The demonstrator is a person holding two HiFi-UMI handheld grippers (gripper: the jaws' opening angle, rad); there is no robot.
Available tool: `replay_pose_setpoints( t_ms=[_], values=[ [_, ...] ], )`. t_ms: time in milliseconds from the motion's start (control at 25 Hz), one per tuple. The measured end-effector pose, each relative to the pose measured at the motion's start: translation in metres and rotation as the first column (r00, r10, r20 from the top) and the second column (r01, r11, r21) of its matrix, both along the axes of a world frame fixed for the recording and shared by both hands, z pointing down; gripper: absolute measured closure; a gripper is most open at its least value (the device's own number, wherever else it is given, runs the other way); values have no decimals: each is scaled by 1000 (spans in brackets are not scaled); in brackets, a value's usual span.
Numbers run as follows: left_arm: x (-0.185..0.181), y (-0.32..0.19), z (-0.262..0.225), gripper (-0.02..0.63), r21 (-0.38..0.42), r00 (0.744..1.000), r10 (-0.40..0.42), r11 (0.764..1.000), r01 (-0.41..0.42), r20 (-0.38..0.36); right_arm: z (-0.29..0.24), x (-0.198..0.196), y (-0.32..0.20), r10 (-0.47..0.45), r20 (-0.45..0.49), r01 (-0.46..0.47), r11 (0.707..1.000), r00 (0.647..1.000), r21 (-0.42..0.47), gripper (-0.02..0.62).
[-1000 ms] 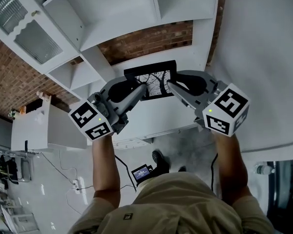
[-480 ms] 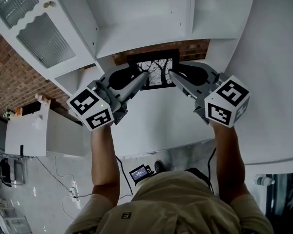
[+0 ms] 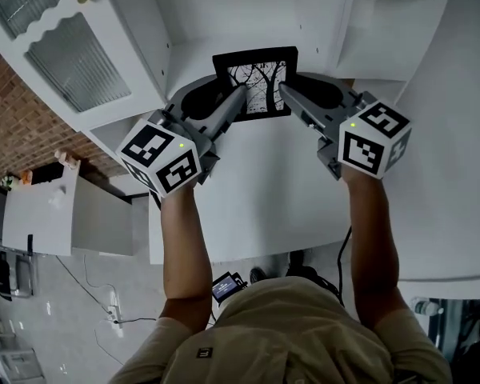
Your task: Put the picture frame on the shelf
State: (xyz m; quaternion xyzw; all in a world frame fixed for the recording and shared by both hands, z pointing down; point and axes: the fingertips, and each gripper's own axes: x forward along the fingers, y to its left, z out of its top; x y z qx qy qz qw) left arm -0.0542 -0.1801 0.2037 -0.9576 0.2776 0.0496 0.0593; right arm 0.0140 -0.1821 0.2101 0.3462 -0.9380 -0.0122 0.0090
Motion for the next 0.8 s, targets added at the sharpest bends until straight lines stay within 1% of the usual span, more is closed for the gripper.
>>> replay_pose_setpoints(
  t_ms=[120, 280, 480, 640, 800],
  values=[
    [-6, -30, -9, 509, 11, 998, -67, 998, 66, 9, -9, -6, -34, -18, 13, 18, 1000, 1000, 2, 520],
    [-6, -52, -13, 505, 15, 991, -136, 991, 136, 6, -14, -5, -58, -24, 21, 24, 1000, 999, 11, 518],
    [-12, -86, -13, 494, 8, 974, -226, 974, 226, 12, -11, -10, -91, -22, 39, 22, 1000, 999, -4, 518],
    [-13, -109, -10, 492, -5, 964, -267, 964, 267, 21, -7, -12, -115, -7, 49, 8, 1000, 999, -13, 517],
    [-16, -134, -2, 488, -28, 957, -290, 957, 290, 23, 0, -15, -140, 10, 45, -9, 1000, 999, -23, 517]
  ],
)
